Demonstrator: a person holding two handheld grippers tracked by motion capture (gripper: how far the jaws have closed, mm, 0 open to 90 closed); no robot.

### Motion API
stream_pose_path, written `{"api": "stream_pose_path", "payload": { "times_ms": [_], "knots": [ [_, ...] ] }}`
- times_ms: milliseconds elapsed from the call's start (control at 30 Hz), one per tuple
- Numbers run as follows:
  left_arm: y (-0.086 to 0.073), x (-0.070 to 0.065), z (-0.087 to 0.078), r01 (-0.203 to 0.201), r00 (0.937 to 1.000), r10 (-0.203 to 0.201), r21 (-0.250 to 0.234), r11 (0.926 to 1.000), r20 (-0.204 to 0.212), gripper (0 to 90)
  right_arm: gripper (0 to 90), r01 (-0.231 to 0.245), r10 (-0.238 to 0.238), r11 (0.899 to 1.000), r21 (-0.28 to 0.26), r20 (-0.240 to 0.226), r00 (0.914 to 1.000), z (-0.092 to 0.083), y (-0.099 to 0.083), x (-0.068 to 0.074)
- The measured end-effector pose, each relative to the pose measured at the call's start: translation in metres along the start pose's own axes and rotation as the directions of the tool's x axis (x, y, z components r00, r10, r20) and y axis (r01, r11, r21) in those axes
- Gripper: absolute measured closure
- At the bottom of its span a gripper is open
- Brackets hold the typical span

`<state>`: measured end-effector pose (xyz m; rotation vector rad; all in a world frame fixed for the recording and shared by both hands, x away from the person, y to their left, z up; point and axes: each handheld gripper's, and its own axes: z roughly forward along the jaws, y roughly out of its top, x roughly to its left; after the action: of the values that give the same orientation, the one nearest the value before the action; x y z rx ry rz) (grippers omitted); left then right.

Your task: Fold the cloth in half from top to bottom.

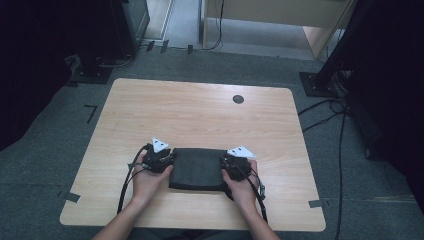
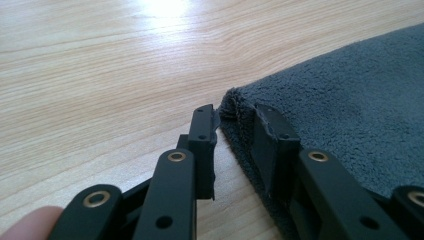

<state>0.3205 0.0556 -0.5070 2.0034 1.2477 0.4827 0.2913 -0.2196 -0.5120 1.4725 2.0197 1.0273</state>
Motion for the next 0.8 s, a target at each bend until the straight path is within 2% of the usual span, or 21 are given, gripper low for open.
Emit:
{"api": "stream_pose_path", "payload": {
  "times_ms": [33,67,100,133,167,233,267,300,367,467,500,533,567,600,633,733,800],
  "knots": [
    [0.000,0.001,-0.003,0.002,1.0000,-0.002,-0.013,0.9999,0.008,64.0,62.3,-0.007,0.007,1.000,-0.002,0.022,0.9997,-0.003,0.002,0.002],
    [0.000,0.004,-0.006,0.014,0.9997,-0.014,-0.029,0.9995,0.021,60.0,58.5,-0.009,0.009,1.000,-0.024,0.023,0.9997,-0.006,0.003,0.003],
    [0.000,0.004,-0.006,0.014,0.9997,-0.014,-0.029,0.9995,0.021,55.7,58.5,-0.009,0.009,1.000,-0.024,0.023,0.9997,-0.006,0.003,0.003],
    [0.000,0.006,-0.011,0.031,0.9989,-0.029,-0.049,0.9983,0.037,55.7,56.7,-0.005,0.005,0.999,-0.045,0.005,1.0000,-0.010,0.005,0.006],
    [-0.002,0.010,-0.020,0.049,0.9973,-0.045,-0.067,0.9966,0.057,51.8,52.6,0.010,-0.013,0.998,-0.066,-0.050,0.9987,-0.016,0.008,0.017],
    [-0.007,0.009,-0.029,0.051,0.9965,-0.046,-0.077,0.9957,0.070,49.8,51.8,0.037,-0.041,0.998,-0.056,-0.077,0.9961,-0.017,0.009,0.032],
    [-0.007,0.009,-0.029,0.051,0.9965,-0.046,-0.077,0.9957,0.070,48.8,51.8,0.037,-0.041,0.998,-0.056,-0.077,0.9961,-0.017,0.009,0.032],
    [-0.015,0.006,-0.040,0.033,0.9957,-0.026,-0.081,0.9962,0.089,48.1,49.2,0.044,-0.050,0.998,-0.048,-0.123,0.9912,-0.016,0.008,0.049],
    [-0.023,0.005,-0.048,0.005,0.9958,0.002,-0.079,0.9968,0.092,46.9,42.9,0.050,-0.052,0.999,-0.020,-0.136,0.9893,-0.011,0.008,0.065],
    [-0.034,0.011,-0.060,-0.016,0.9976,0.021,-0.077,0.9969,0.066,42.9,38.8,0.042,-0.039,0.999,0.025,-0.115,0.9926,0.000,0.003,0.076],
    [-0.034,0.011,-0.060,-0.016,0.9976,0.021,-0.077,0.9969,0.066,40.9,37.9,0.045,-0.041,0.998,0.043,-0.099,0.9942,0.005,0.000,0.079],
    [-0.037,0.016,-0.063,-0.023,0.9983,0.027,-0.080,0.9965,0.051,39.8,38.1,0.062,-0.059,0.997,0.037,-0.081,0.9950,0.008,-0.004,0.080],
    [-0.044,0.029,-0.070,-0.015,0.9994,0.018,-0.070,0.9974,0.031,38.6,38.1,0.089,-0.087,0.996,0.021,-0.062,0.9942,0.010,-0.005,0.082],
    [-0.044,0.029,-0.070,-0.015,0.9994,0.018,-0.070,0.9974,0.031,37.4,38.1,0.089,-0.087,0.996,0.021,-0.062,0.9942,0.010,-0.005,0.082],
    [-0.050,0.039,-0.074,0.007,0.9997,-0.005,-0.066,0.9978,0.022,37.1,38.5,0.117,-0.117,0.993,0.013,-0.036,0.9925,0.014,-0.003,0.083],
    [-0.056,0.051,-0.079,0.039,0.9992,-0.038,-0.063,0.9972,0.015,36.7,41.3,0.108,-0.108,0.994,0.014,-0.023,0.9939,0.025,0.008,0.080],
    [-0.057,0.053,-0.080,0.049,0.9987,-0.048,-0.066,0.9966,0.015,36.5,41.4,0.112,-0.112,0.994,0.012,-0.020,0.9935,0.030,0.012,0.078]
  ]
}}
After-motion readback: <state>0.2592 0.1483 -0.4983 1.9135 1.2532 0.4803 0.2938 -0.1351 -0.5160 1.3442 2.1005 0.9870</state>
